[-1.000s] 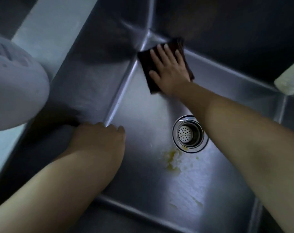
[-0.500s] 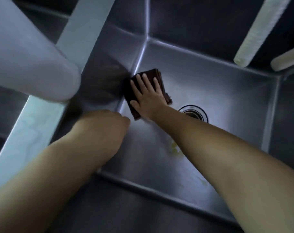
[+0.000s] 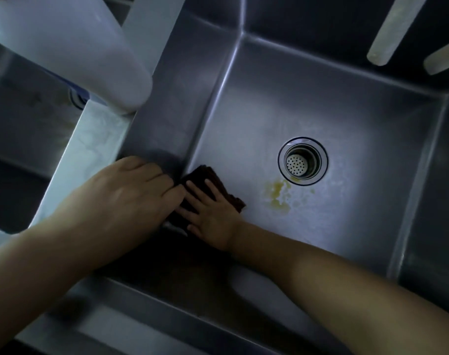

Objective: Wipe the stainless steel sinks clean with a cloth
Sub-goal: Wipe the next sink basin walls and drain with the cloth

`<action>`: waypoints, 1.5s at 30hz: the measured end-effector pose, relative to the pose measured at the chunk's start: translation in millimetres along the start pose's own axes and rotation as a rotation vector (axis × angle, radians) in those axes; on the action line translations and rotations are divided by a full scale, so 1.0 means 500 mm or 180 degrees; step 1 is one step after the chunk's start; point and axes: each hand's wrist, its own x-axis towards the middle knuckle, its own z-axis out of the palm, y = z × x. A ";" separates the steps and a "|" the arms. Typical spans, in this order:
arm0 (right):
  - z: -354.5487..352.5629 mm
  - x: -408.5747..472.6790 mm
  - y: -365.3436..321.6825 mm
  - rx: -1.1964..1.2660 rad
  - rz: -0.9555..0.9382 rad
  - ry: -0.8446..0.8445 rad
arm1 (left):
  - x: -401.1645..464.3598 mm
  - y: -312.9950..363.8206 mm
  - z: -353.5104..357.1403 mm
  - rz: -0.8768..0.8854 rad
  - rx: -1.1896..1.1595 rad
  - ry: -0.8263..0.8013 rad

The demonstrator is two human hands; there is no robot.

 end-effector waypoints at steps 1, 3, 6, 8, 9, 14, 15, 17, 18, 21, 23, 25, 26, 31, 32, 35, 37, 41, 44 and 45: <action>0.001 -0.011 -0.004 0.0048 -0.0215 -0.0019 | -0.010 0.000 0.006 0.0052 0.0026 -0.0050; -0.001 -0.035 0.001 0.0202 -0.0476 0.0036 | -0.019 -0.002 0.008 0.0274 0.0253 -0.0035; -0.002 -0.079 0.040 0.0235 -0.0721 0.0250 | -0.025 -0.006 0.009 0.0398 0.0390 -0.0024; -0.005 -0.105 0.090 -0.0012 -0.0745 0.0328 | -0.025 -0.010 0.012 0.0411 0.0390 -0.0095; -0.009 -0.113 0.122 -0.0108 -0.0650 0.0363 | -0.026 -0.010 0.014 0.0424 0.0400 -0.0125; -0.051 -0.075 0.283 -0.0353 0.0334 0.0291 | -0.024 -0.011 0.014 0.0471 0.0401 0.0027; -0.062 -0.060 0.312 -0.0351 0.0548 0.0276 | -0.024 -0.010 0.014 0.0461 0.0395 0.0023; -0.081 -0.032 0.363 -0.0353 0.0943 0.0278 | -0.024 -0.009 0.015 0.0461 0.0376 0.0003; -0.086 -0.021 0.383 -0.0367 0.1083 0.0251 | -0.024 -0.009 0.015 0.0474 0.0370 0.0009; -0.083 -0.006 0.384 -0.0314 0.1381 0.0228 | -0.023 -0.010 0.009 0.0412 0.0323 0.0067; -0.072 -0.014 0.341 -0.0214 0.1494 0.0299 | -0.025 -0.009 0.006 0.0357 0.0309 0.0163; -0.057 -0.041 0.275 -0.0124 0.1337 0.0336 | -0.024 -0.007 0.005 0.0355 0.0330 0.0215; -0.048 -0.060 0.239 -0.0104 0.1167 0.0304 | -0.024 -0.006 0.004 0.0366 0.0340 0.0228; -0.018 -0.099 0.088 -0.0013 0.0534 0.0065 | -0.026 -0.002 0.004 0.0361 0.0410 0.0120; -0.013 -0.095 0.065 -0.0055 0.0406 -0.0005 | -0.026 -0.001 0.004 0.0353 0.0417 0.0085; 0.001 -0.095 0.023 -0.0149 0.0039 -0.0107 | -0.026 -0.001 0.006 0.0346 0.0456 0.0074; 0.002 -0.125 0.028 -0.0150 -0.0154 -0.0112 | -0.027 0.002 0.007 0.0425 0.0413 0.0143; 0.006 -0.271 0.091 -0.0211 -0.0416 -0.0139 | -0.026 0.006 0.005 0.0666 0.0570 0.0208; 0.026 -0.414 0.154 -0.0253 -0.0275 -0.0140 | -0.016 0.016 0.004 0.0626 0.0549 0.0306; 0.031 -0.450 0.169 -0.0316 -0.0218 -0.0111 | -0.008 0.026 0.004 0.0632 0.0550 0.0247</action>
